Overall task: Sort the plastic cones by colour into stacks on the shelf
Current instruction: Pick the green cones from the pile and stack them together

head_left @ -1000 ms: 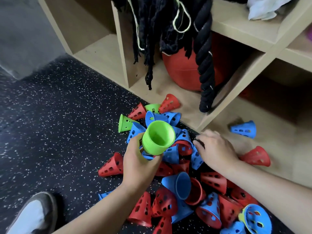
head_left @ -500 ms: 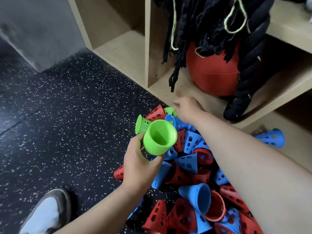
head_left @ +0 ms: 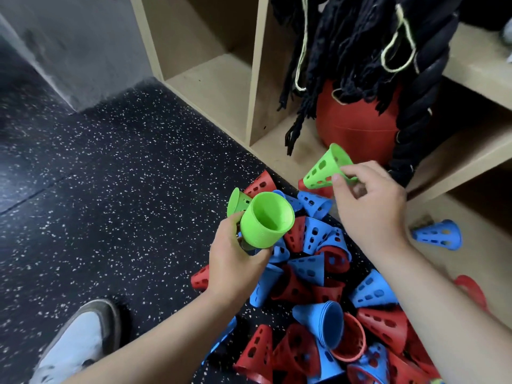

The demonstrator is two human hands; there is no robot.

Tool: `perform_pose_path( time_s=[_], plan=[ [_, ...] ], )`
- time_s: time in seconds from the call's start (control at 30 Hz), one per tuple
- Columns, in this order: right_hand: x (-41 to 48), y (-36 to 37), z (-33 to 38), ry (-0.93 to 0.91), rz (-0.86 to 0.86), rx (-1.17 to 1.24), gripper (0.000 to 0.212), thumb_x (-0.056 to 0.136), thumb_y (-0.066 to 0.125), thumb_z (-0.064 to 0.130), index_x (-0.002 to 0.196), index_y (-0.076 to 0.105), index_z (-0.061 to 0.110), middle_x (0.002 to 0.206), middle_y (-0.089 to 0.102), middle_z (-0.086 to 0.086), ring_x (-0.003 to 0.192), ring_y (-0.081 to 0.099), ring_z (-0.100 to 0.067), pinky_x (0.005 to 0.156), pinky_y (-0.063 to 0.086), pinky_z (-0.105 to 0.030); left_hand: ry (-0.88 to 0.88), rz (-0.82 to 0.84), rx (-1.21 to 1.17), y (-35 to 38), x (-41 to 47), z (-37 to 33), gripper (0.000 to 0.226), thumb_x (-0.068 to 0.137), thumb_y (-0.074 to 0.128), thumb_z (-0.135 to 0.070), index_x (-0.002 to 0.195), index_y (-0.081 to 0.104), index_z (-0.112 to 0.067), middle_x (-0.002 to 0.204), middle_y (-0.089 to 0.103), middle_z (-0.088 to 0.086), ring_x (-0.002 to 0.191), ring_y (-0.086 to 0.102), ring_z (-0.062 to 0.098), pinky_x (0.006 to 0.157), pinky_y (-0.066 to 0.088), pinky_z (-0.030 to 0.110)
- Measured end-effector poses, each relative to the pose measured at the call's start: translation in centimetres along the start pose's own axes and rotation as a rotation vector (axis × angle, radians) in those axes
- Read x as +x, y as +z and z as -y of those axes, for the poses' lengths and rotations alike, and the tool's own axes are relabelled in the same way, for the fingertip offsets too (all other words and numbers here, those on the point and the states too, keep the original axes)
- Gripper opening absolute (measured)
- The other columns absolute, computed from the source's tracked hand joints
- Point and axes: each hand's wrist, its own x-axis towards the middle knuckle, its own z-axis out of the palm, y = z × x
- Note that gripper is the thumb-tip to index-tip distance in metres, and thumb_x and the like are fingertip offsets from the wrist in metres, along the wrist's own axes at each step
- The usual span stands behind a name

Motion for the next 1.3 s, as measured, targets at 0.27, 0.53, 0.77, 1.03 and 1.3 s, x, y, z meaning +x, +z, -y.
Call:
perform_pose_path(
  time_s=[0.27, 0.53, 0.77, 1.03, 1.3],
  plan=[
    [-4.0, -1.0, 5.2, -0.3, 0.301, 0.173, 0.021, 0.084, 0.075, 0.023, 0.102, 0.077, 0.012, 0.1, 0.066, 0.002, 0.069, 0.053, 0.003, 0.069, 0.038, -0.01, 0.017, -0.036, -0.012, -0.2, -1.2, -0.5, 0.059, 0.071, 0.084, -0.016, 0.121, 0.056, -0.028, 0.107, 0.057, -0.017, 0.097, 0.05, -0.02, 0.076, 0.035, -0.002],
    [-2.0, 4.5, 3.7, -0.074, 0.241, 0.06, 0.023, 0.085, 0.067, 0.007, 0.1, 0.075, 0.022, 0.098, 0.065, 0.009, 0.061, 0.051, -0.011, 0.07, 0.052, -0.033, -0.034, -0.103, -0.032, -2.8, -0.7, 1.7, 0.057, 0.069, 0.083, -0.022, 0.117, 0.056, -0.036, 0.11, 0.061, -0.018, 0.098, 0.06, -0.003, 0.083, 0.049, 0.015],
    [0.8, 13.5, 3.4, -0.316, 0.789, -0.472, 0.053, 0.086, 0.069, 0.027, 0.136, 0.054, 0.039, 0.138, 0.042, 0.003, 0.126, 0.039, -0.021, 0.098, 0.042, -0.036, -0.1, -0.175, -0.025, -5.2, 0.3, 3.3, 0.058, 0.07, 0.084, -0.024, 0.111, 0.05, -0.046, 0.106, 0.06, -0.021, 0.096, 0.056, -0.012, 0.075, 0.038, 0.001],
    [-1.0, 13.3, 2.7, -0.24, 0.548, -0.376, 0.021, 0.083, 0.076, 0.028, 0.099, 0.072, 0.014, 0.104, 0.061, -0.001, 0.103, 0.049, -0.025, 0.077, 0.051, -0.039, -0.09, -0.198, -0.027, -6.1, 1.7, 3.8, 0.055, 0.071, 0.085, -0.026, 0.118, 0.056, -0.032, 0.108, 0.059, -0.018, 0.094, 0.051, -0.022, 0.075, 0.035, -0.003],
    [-2.1, 2.5, 5.0, 0.065, 0.148, 0.003, 0.013, 0.079, 0.08, 0.029, 0.089, 0.072, 0.029, 0.096, 0.064, 0.014, 0.081, 0.057, -0.006, 0.077, 0.047, -0.021, -0.086, -0.169, -0.013, -5.6, 0.2, 4.0, 0.058, 0.07, 0.085, -0.028, 0.12, 0.056, -0.033, 0.112, 0.061, -0.016, 0.098, 0.062, 0.0, 0.086, 0.052, 0.023]
  ],
)
